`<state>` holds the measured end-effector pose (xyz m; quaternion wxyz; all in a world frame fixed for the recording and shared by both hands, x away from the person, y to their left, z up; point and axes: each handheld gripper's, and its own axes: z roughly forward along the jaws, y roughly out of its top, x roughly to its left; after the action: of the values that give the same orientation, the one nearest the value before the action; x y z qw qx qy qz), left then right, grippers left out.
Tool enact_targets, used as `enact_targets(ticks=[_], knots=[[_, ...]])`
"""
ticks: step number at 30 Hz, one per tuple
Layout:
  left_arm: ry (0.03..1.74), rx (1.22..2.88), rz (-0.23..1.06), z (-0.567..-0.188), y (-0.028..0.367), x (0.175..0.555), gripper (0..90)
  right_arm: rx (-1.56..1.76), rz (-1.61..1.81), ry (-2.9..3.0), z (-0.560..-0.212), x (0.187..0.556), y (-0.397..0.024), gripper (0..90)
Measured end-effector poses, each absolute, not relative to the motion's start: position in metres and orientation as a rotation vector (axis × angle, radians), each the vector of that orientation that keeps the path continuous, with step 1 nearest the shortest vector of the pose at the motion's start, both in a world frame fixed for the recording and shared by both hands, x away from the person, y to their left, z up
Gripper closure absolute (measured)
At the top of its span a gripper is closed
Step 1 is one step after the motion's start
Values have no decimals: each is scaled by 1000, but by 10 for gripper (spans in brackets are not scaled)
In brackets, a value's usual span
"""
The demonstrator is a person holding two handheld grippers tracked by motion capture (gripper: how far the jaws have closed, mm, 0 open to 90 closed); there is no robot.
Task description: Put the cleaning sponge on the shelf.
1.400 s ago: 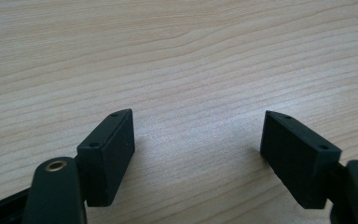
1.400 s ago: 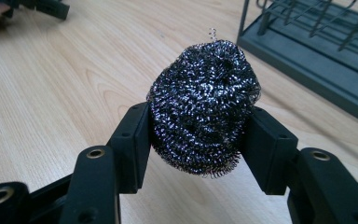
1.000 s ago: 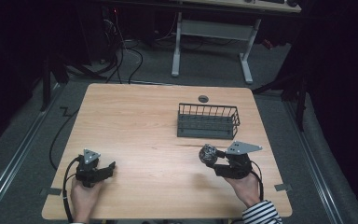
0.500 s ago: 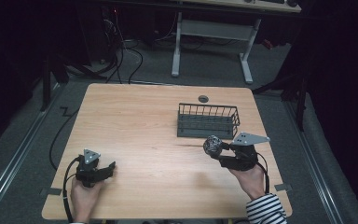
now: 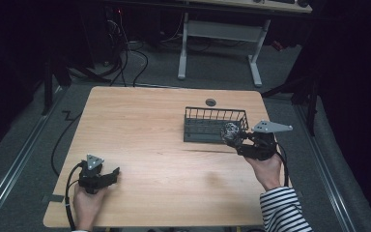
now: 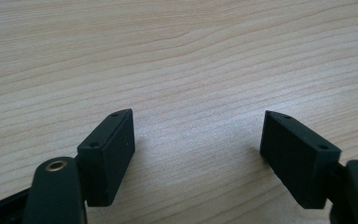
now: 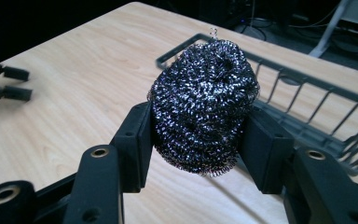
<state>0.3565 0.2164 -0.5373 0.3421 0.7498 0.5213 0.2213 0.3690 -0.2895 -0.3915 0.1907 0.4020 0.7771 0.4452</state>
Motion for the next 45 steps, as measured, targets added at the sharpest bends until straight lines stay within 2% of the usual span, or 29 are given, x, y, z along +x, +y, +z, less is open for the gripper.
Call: enact_targets(ticks=[12, 29, 45], knots=[[1357, 1949, 574, -537, 217, 356, 267, 1180, 1198, 2160, -389, 400, -293, 483], [1358, 1946, 570, -537, 217, 356, 267, 1317, 1040, 2143, -405, 453, -290, 480], [1358, 1946, 569, -537, 217, 356, 266, 1432, 978, 2138, -418, 481, -284, 474]])
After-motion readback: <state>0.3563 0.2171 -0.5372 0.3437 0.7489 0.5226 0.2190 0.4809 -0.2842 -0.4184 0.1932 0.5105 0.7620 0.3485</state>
